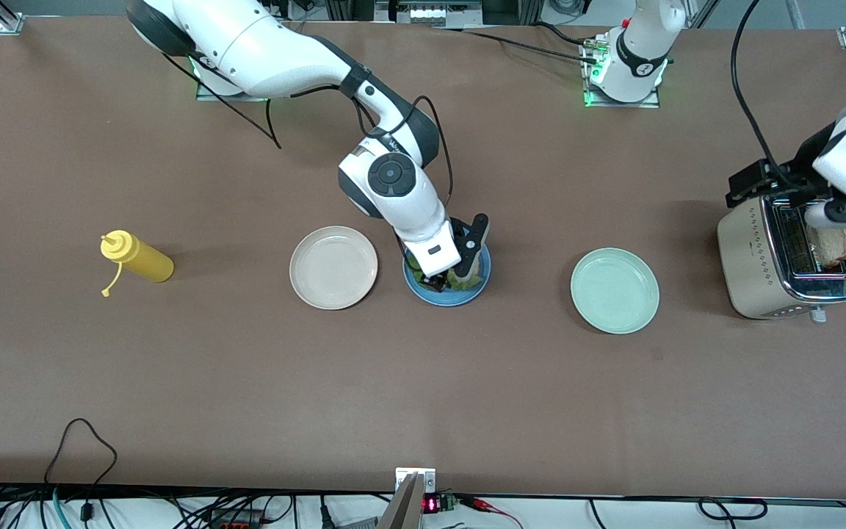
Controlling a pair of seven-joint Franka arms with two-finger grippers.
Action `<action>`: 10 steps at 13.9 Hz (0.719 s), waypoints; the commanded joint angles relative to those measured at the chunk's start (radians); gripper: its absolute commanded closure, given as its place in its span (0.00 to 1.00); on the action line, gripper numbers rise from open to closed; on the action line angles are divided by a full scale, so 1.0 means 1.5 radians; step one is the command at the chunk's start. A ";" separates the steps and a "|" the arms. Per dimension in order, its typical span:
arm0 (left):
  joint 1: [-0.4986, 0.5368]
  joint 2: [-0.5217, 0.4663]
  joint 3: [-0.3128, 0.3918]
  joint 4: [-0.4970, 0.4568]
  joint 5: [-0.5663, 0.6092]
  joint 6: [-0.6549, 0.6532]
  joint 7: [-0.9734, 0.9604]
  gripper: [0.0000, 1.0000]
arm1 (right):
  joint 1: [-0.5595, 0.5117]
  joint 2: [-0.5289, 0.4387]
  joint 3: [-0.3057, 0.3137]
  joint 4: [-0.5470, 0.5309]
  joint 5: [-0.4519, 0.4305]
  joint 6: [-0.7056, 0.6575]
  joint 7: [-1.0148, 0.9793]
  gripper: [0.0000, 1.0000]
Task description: Make sandwich in blue plate with both arms
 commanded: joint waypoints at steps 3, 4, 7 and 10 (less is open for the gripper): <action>-0.014 -0.030 0.000 -0.032 0.020 0.000 0.022 0.00 | -0.060 -0.110 0.002 -0.014 -0.006 -0.109 0.093 0.00; -0.016 -0.030 0.000 -0.023 0.020 -0.010 0.022 0.00 | -0.069 -0.124 0.002 -0.014 -0.009 -0.134 0.123 0.00; -0.016 -0.030 0.002 -0.020 0.017 -0.013 0.024 0.00 | -0.083 -0.182 -0.044 -0.015 -0.017 -0.226 0.167 0.00; -0.015 -0.030 0.002 -0.020 0.016 -0.014 0.024 0.00 | -0.152 -0.244 -0.050 -0.031 -0.010 -0.299 0.160 0.00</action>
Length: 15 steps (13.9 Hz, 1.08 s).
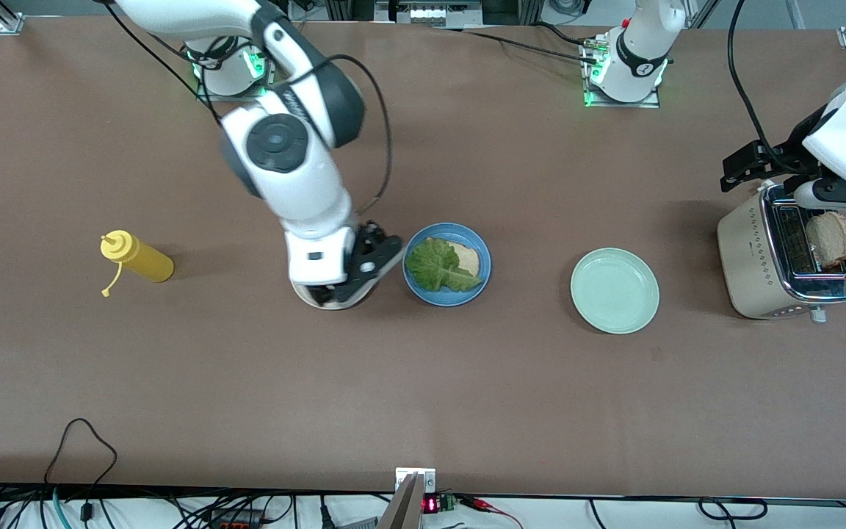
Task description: Make sandwich in blue plate with both arms
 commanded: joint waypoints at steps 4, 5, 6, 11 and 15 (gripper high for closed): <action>-0.003 -0.010 0.004 -0.002 0.010 -0.010 0.013 0.00 | -0.126 -0.127 0.009 -0.045 0.057 -0.140 -0.171 0.00; -0.003 -0.010 0.004 -0.002 0.010 -0.010 0.013 0.00 | -0.157 -0.150 0.006 -0.051 0.102 -0.165 -0.216 0.00; -0.003 -0.011 0.004 -0.002 0.010 -0.010 0.013 0.00 | -0.190 -0.181 0.007 -0.074 0.125 -0.182 -0.240 0.00; -0.002 -0.011 0.004 -0.001 0.009 -0.018 0.013 0.00 | -0.309 -0.339 0.005 -0.194 0.225 -0.193 -0.401 0.00; -0.003 -0.011 0.004 -0.001 0.009 -0.019 0.013 0.00 | -0.456 -0.356 0.004 -0.234 0.375 -0.230 -0.613 0.00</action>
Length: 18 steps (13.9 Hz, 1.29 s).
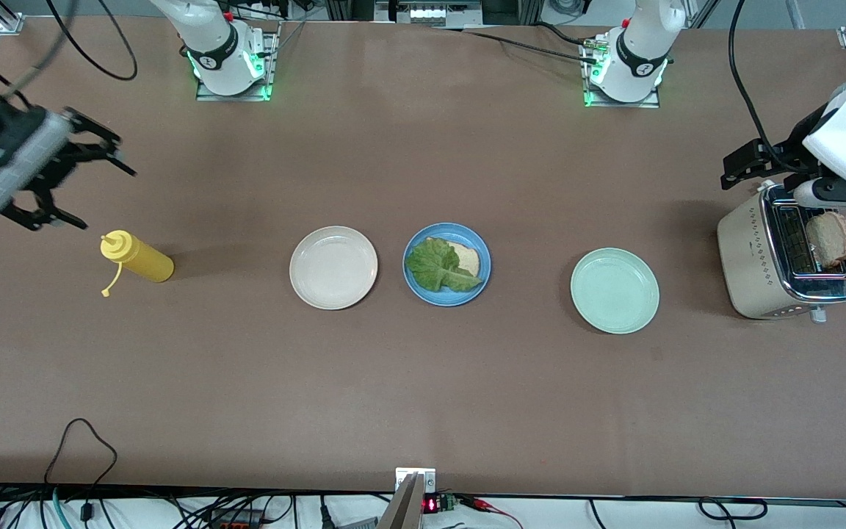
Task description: Make sandwich in blue plate with both arms
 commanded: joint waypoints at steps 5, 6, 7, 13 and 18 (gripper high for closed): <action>-0.005 -0.011 0.002 -0.001 0.008 -0.010 0.013 0.00 | -0.252 0.026 0.008 -0.134 0.237 -0.016 -0.404 0.00; -0.006 -0.010 0.002 -0.001 0.008 -0.010 0.013 0.00 | -0.279 0.059 0.008 -0.134 0.264 -0.033 -0.468 0.00; -0.006 -0.010 0.002 -0.001 0.008 -0.010 0.013 0.00 | -0.306 0.095 0.008 -0.131 0.293 -0.051 -0.517 0.00; -0.004 -0.011 0.003 -0.001 0.007 -0.011 0.013 0.00 | -0.404 0.335 0.006 -0.094 0.379 -0.099 -0.792 0.00; -0.005 -0.010 0.003 -0.001 0.007 -0.010 0.013 0.00 | -0.428 0.506 0.005 -0.025 0.379 -0.133 -0.954 0.00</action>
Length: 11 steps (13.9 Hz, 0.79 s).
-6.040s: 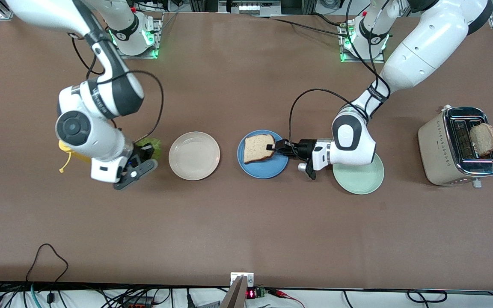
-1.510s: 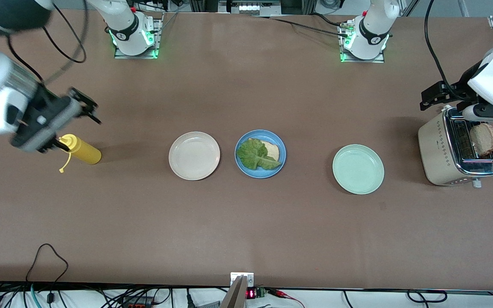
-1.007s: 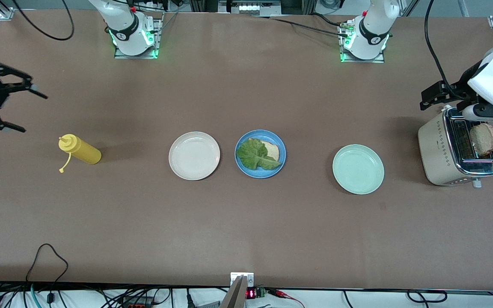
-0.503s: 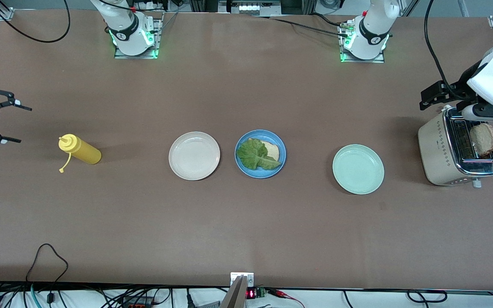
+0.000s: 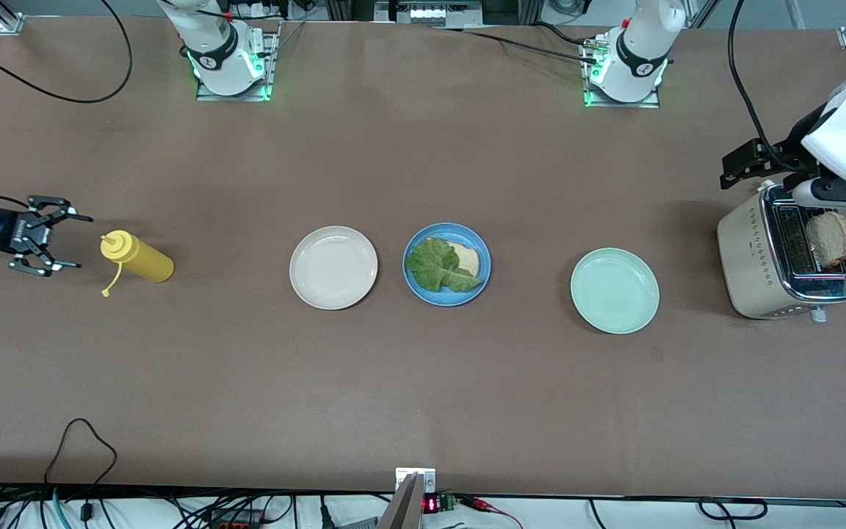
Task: Make sandwich in blue plate with both arms
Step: 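Grasp the yellow squeeze bottle with the right gripper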
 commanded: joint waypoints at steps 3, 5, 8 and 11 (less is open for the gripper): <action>-0.004 -0.010 0.003 -0.001 0.007 -0.009 0.012 0.00 | -0.013 0.114 0.012 0.052 0.010 -0.026 -0.100 0.00; -0.003 -0.010 0.003 -0.001 0.007 -0.009 0.012 0.00 | -0.012 0.137 0.013 0.052 0.011 -0.026 -0.115 0.00; -0.003 -0.010 0.003 -0.001 0.007 -0.009 0.012 0.00 | 0.003 0.148 0.016 0.052 0.021 -0.018 -0.126 0.00; -0.002 -0.009 0.003 -0.001 0.007 -0.009 0.013 0.00 | 0.031 0.153 0.016 0.053 0.040 -0.018 -0.131 0.00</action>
